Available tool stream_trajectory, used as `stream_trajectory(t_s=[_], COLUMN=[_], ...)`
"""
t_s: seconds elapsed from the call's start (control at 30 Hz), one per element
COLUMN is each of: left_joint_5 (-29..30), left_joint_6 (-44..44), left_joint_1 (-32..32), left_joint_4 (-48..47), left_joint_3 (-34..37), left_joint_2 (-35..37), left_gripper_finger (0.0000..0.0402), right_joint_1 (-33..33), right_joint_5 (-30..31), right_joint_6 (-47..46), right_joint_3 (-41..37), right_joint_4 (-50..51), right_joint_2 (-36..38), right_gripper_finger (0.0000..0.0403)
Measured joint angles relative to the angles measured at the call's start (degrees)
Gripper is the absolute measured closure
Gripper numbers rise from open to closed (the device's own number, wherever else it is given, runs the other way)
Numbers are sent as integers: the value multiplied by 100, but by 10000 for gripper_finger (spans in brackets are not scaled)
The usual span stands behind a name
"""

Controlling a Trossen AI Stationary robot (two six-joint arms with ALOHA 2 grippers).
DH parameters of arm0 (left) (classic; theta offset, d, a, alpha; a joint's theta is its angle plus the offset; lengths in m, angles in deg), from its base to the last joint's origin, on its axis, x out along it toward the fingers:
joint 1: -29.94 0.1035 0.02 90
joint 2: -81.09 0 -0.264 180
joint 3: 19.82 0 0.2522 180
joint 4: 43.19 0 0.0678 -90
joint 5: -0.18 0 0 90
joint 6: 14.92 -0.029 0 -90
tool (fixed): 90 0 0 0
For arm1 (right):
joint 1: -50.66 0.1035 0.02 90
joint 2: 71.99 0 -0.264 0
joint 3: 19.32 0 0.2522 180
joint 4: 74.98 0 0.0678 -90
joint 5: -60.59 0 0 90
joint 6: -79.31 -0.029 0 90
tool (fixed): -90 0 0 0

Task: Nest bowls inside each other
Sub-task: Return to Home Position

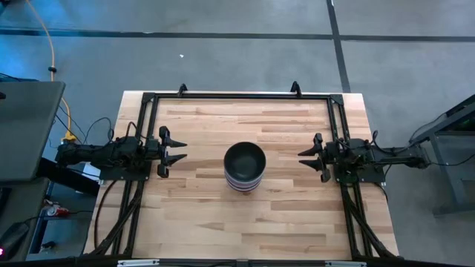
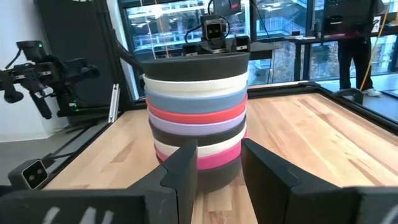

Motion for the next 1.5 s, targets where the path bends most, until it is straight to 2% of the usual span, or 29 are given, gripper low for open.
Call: stream_trajectory(t_s=[1.5], left_joint_5=[2], left_joint_6=[0], left_joint_1=[-1], left_joint_4=[-1], left_joint_3=[1], left_joint_2=[0], left_gripper_finger=[229], right_joint_1=[2], right_joint_5=[-17], right_joint_6=[169], right_joint_3=[0], right_joint_4=[2], right_joint_2=[0], right_gripper_finger=[289])
